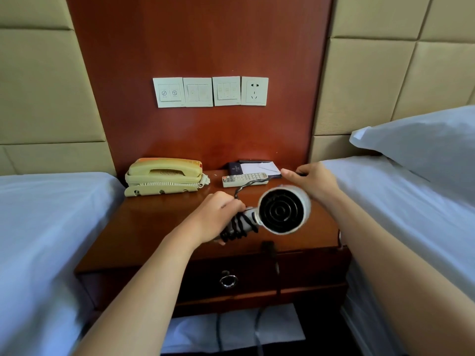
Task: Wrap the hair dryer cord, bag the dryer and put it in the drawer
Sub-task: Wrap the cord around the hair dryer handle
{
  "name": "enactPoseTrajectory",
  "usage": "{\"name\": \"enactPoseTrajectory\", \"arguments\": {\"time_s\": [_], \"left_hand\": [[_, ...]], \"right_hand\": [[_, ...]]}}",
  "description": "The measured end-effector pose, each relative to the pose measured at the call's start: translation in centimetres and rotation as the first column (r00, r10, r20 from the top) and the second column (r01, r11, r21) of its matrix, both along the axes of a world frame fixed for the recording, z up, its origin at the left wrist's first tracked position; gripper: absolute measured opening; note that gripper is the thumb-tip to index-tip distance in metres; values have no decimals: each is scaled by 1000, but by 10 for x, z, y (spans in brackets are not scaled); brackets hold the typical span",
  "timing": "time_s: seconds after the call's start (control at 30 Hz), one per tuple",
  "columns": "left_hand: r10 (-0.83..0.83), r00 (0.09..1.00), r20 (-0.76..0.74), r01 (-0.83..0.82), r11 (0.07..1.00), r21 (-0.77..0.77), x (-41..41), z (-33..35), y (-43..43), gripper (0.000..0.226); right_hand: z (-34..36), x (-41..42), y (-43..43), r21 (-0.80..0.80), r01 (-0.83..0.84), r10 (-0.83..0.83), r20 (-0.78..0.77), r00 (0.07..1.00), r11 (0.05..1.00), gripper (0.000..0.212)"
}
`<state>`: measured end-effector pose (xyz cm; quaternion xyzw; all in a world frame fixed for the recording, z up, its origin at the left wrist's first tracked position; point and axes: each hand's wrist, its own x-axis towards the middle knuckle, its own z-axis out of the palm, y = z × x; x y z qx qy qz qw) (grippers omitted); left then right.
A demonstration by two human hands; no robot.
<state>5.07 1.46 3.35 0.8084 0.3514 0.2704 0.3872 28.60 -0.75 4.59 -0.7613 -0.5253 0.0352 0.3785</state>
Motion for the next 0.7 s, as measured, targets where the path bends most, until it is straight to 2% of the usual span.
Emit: {"name": "enactPoseTrajectory", "arguments": {"time_s": [0.1, 0.13, 0.27, 0.37, 0.5, 0.6, 0.7], "left_hand": [[-24, 994, 102, 39, 988, -147, 1, -2, 3, 42], [-26, 990, 138, 51, 982, -181, 1, -2, 3, 41], [138, 945, 297, -30, 940, -340, -3, 0, 6, 40], [224, 912, 345, -72, 913, -402, -8, -1, 11, 39], [337, 873, 353, -147, 871, -469, -15, -3, 18, 32], [419, 834, 358, -179, 820, -543, -18, -3, 22, 37], [502, 794, 342, -224, 766, -603, -22, -1, 27, 40]], "right_hand": [[-9, -1, -2, -129, 2, 2, 31, 1000, 992, 30], [-11, -4, -3, -164, 13, -4, 53, 999, 986, 29], [-26, -10, -3, -182, -104, 110, 25, 994, 978, 53], [-31, -12, 0, -280, -223, 225, -25, 974, 934, 63], [-22, -26, -10, -442, -402, 435, -29, 900, 802, 59], [-12, -45, -19, -553, -436, 539, 29, 842, 711, 53], [2, -66, -29, -596, -440, 620, 126, 774, 672, 50]]}}
